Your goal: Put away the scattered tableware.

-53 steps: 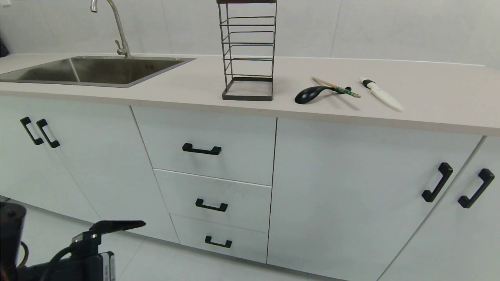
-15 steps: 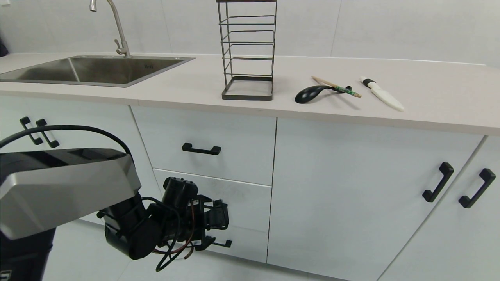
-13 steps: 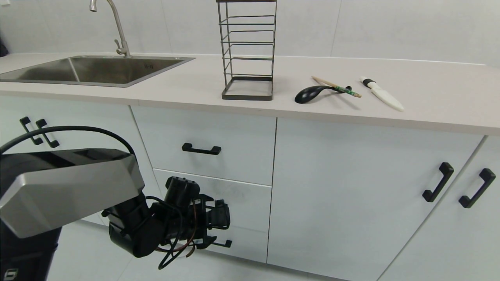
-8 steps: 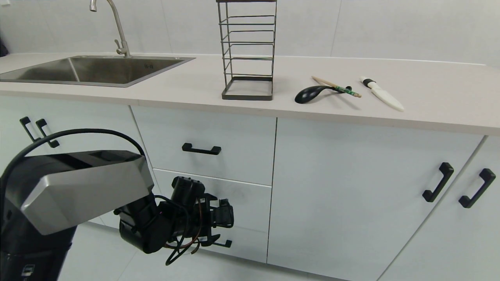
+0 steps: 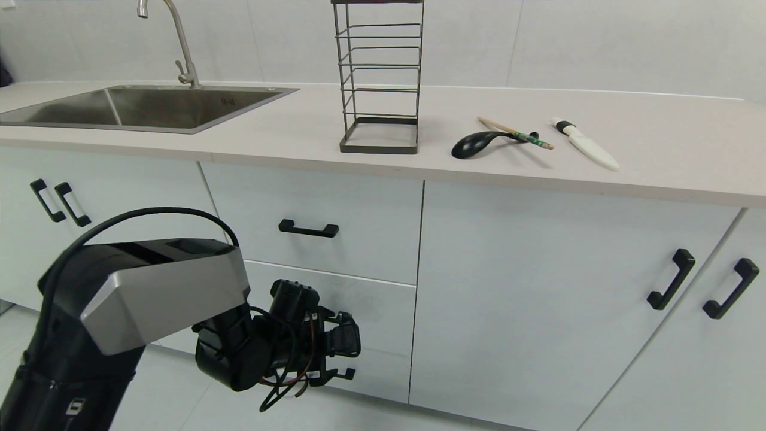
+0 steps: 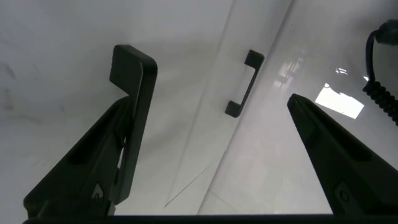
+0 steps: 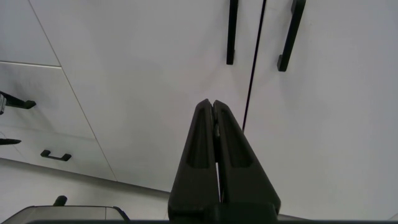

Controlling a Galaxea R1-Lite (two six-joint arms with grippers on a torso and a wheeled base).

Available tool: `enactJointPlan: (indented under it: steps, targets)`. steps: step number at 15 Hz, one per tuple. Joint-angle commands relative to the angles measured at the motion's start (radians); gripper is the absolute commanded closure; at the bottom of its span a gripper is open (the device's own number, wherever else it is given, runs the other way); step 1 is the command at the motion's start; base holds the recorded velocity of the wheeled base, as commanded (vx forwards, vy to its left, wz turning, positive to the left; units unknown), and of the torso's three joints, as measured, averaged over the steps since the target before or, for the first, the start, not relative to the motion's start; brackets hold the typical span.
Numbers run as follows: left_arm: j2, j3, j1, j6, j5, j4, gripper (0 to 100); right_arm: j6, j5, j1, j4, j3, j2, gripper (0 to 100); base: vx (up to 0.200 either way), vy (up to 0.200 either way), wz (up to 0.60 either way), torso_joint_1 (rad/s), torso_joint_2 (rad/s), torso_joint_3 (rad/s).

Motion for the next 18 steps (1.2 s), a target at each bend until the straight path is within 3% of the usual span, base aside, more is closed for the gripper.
enactJointPlan:
  steps: [1,11,14,15,18]
  targets:
    - [0.018,0.002,0.003,-0.001,-0.001,0.002,0,0.0,0.001,0.0,0.0,0.0,0.001,100,0.0,0.0,0.0,0.0,0.0,0.0]
    - [-0.028,0.115,-0.023,0.001,-0.001,-0.009,0,0.0,0.001,0.0,0.0,0.0,0.001,100,0.0,0.0,0.0,0.0,0.0,0.0]
    - [-0.125,0.2,-0.06,-0.004,0.015,-0.032,0,0.0,0.001,0.0,0.0,0.0,0.001,100,0.0,0.0,0.0,0.0,0.0,0.0]
    - [-0.212,0.261,-0.086,-0.01,0.044,-0.089,0,0.0,0.001,0.0,0.0,0.0,0.001,100,0.0,0.0,0.0,0.0,0.0,0.0]
    - [-0.454,0.379,-0.189,-0.068,0.119,-0.105,0,0.0,0.001,0.0,0.0,0.0,0.001,100,0.0,0.0,0.0,0.0,0.0,0.0]
